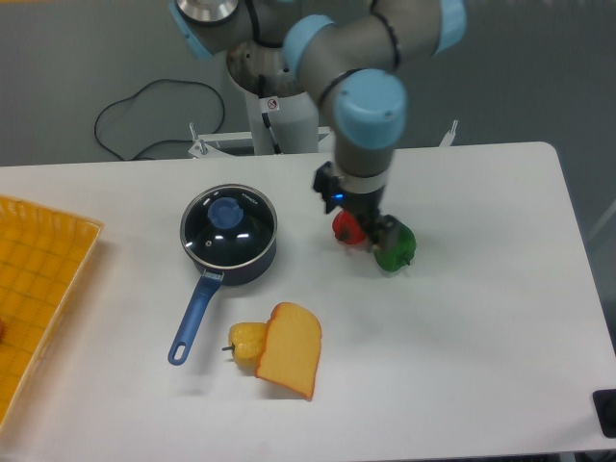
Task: Open the lid
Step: 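Move the gripper over the saucepan lid toward its blue knob, then lower the gripper onto the blue knob and close on it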
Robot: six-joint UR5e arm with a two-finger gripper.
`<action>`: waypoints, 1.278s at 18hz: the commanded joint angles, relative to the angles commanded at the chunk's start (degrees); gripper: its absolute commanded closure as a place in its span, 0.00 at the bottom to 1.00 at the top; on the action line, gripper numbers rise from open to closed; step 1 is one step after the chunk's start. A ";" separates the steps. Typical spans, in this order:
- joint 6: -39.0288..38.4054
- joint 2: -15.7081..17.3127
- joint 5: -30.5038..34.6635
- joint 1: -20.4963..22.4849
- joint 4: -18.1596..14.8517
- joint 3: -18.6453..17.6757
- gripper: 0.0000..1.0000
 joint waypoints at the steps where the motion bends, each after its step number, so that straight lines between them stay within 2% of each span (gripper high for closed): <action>1: -0.35 0.00 0.09 -1.05 0.09 -0.96 0.00; 5: -8.51 -0.44 0.79 -8.51 0.26 -1.85 0.00; 11: -11.24 -0.09 0.88 -13.97 -0.18 -1.50 0.00; 14: -13.97 -0.17 1.06 -16.69 0.26 -2.72 0.00; 19: -15.20 0.44 1.32 -17.58 1.05 -6.41 0.00; 23: -14.77 4.56 1.76 -16.62 4.56 -11.42 0.00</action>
